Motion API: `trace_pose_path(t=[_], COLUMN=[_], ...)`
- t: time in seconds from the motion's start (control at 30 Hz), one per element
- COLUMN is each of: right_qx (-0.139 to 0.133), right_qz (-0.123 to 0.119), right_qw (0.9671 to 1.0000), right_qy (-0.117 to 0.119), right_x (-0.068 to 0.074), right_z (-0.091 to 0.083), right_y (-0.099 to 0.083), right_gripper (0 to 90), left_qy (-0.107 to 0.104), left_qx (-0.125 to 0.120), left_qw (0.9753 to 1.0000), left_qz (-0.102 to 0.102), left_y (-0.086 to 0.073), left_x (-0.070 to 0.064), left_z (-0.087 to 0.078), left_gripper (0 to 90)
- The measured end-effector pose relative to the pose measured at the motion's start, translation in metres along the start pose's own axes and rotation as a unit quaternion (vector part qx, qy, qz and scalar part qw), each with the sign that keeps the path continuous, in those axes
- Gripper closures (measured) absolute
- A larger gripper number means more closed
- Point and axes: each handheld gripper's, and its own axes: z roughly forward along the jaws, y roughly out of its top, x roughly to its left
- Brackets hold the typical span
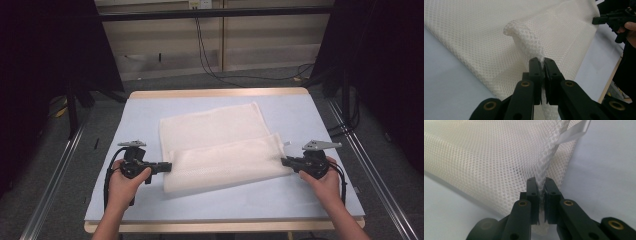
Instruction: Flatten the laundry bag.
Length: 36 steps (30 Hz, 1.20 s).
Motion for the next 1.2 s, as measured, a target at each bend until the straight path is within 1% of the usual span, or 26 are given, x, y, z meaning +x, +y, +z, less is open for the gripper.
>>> trace_pose_path(t=[0.03, 0.1, 0.17, 0.23, 0.3, 0.33, 0.37, 0.4, 0.5, 0.57, 0.6, 0.63, 0.67, 0.7, 0.73, 0.77, 0.8, 0.83, 0.87, 0.93, 0.97, 1.0, 1.07, 1.13, 1.17, 1.2], right_qx=[0.003, 0.005, 0.008, 0.013, 0.014, 0.014, 0.014, 0.016, 0.016, 0.016, 0.016, 0.015, 0.016, 0.016, 0.016, 0.016, 0.016, 0.016, 0.016, 0.016, 0.016, 0.015, 0.015, 0.015, 0.015, 0.015], right_qz=[-0.003, 0.002, 0.001, -0.003, -0.003, -0.005, -0.005, -0.006, -0.008, -0.007, -0.007, -0.008, -0.009, -0.008, -0.008, -0.008, -0.008, -0.008, -0.008, -0.008, -0.009, -0.010, -0.010, -0.010, -0.010, -0.009], right_qw=[1.0000, 1.0000, 1.0000, 0.9999, 0.9999, 0.9999, 0.9999, 0.9999, 0.9998, 0.9999, 0.9998, 0.9998, 0.9998, 0.9998, 0.9998, 0.9998, 0.9998, 0.9998, 0.9998, 0.9998, 0.9998, 0.9998, 0.9998, 0.9998, 0.9998, 0.9998], right_qy=[0.000, 0.003, 0.002, -0.001, 0.000, -0.001, -0.001, -0.001, -0.002, -0.001, 0.000, 0.000, 0.000, 0.001, 0.000, 0.000, 0.000, 0.000, 0.000, -0.002, -0.003, -0.003, -0.003, -0.003, -0.003, -0.003], right_x=[0.000, 0.000, 0.000, 0.001, 0.001, 0.001, 0.001, 0.001, 0.001, 0.001, 0.001, 0.001, 0.001, 0.001, 0.001, 0.001, 0.001, 0.001, 0.001, 0.001, 0.001, 0.002, 0.002, 0.002, 0.002, 0.002], right_z=[0.000, 0.001, 0.001, 0.000, 0.001, 0.001, 0.001, 0.000, 0.000, 0.000, 0.000, 0.000, 0.000, 0.000, 0.001, 0.001, 0.001, 0.001, 0.001, 0.001, 0.001, 0.001, 0.000, 0.000, 0.000, 0.000], right_y=[-0.002, -0.005, -0.006, -0.006, -0.006, -0.006, -0.006, -0.006, -0.006, -0.006, -0.006, -0.006, -0.006, -0.006, -0.006, -0.006, -0.006, -0.006, -0.006, -0.006, -0.006, -0.006, -0.006, -0.006, -0.006, -0.006], right_gripper=[85.0, 85.1, 85.1, 85.2, 85.2, 85.2, 85.2, 85.2, 85.2, 85.2, 85.2, 85.2, 85.2, 85.2, 85.2, 85.2, 85.2, 85.2, 85.2, 85.2, 85.2, 85.2, 85.2, 85.1, 85.1, 85.1], left_qy=[0.000, 0.005, 0.001, 0.006, 0.005, 0.015, 0.015, 0.016, 0.014, 0.022, 0.026, 0.040, 0.046, 0.052, 0.052, 0.054, 0.063, 0.063, 0.062, 0.075, 0.075, 0.084, 0.096, 0.114, 0.114, 0.126], left_qx=[0.000, 0.017, 0.019, 0.013, 0.005, 0.002, 0.002, -0.004, -0.010, -0.033, -0.036, -0.040, -0.036, -0.038, -0.038, -0.024, -0.007, -0.007, 0.006, 0.013, 0.016, 0.021, 0.045, 0.045, 0.045, 0.039], left_qw=[1.0000, 0.9998, 0.9997, 0.9998, 0.9997, 0.9995, 0.9995, 0.9993, 0.9992, 0.9979, 0.9975, 0.9963, 0.9963, 0.9954, 0.9954, 0.9958, 0.9962, 0.9962, 0.9964, 0.9959, 0.9958, 0.9953, 0.9940, 0.9924, 0.9924, 0.9911], left_qz=[0.000, -0.003, -0.014, -0.016, -0.024, -0.028, -0.028, -0.034, -0.035, -0.052, -0.056, -0.065, -0.064, -0.071, -0.071, -0.070, -0.060, -0.060, -0.057, -0.049, -0.049, -0.044, -0.025, -0.014, -0.014, -0.017], left_y=[0.000, -0.007, -0.009, -0.010, -0.010, -0.010, -0.010, -0.010, -0.009, -0.007, -0.007, -0.007, -0.007, -0.008, -0.008, -0.010, -0.012, -0.012, -0.013, -0.013, -0.013, -0.013, -0.013, -0.013, -0.013, -0.014], left_x=[0.000, 0.002, 0.003, 0.006, 0.008, 0.009, 0.009, 0.012, 0.015, 0.021, 0.023, 0.025, 0.028, 0.030, 0.030, 0.031, 0.030, 0.030, 0.028, 0.027, 0.027, 0.026, 0.023, 0.020, 0.020, 0.020], left_z=[0.000, 0.005, 0.006, 0.006, 0.006, 0.005, 0.005, 0.003, -0.002, -0.013, -0.016, -0.019, -0.020, -0.021, -0.021, -0.016, -0.009, -0.009, 0.002, 0.011, 0.016, 0.020, 0.030, 0.032, 0.032, 0.033], left_gripper=[85.8, 85.8, 85.5, 84.5, 81.9, 78.7, 72.1, 71.6, 66.7, 63.7, 62.6, 62.0, 61.4, 60.5, 60.5, 60.2, 59.4, 57.7, 56.1, 54.5, 53.2, 53.5, 56.5, 62.2, 65.0, 69.2])
